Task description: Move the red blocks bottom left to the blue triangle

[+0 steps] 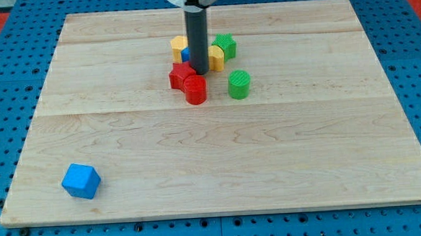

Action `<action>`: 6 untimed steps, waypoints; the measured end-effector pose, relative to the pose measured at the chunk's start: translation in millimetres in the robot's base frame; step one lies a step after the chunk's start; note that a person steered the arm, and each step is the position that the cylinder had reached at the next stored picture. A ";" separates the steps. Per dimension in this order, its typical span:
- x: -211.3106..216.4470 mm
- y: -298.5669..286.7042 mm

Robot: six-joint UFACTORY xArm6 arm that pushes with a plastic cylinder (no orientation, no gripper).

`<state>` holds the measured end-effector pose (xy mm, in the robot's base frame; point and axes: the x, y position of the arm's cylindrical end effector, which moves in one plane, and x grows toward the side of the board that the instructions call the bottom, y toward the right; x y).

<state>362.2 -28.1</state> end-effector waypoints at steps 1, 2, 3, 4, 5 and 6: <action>36.6 -0.5; 38.3 -0.2; 47.5 43.0; 104.2 47.8; 74.2 -1.6; 55.3 -1.2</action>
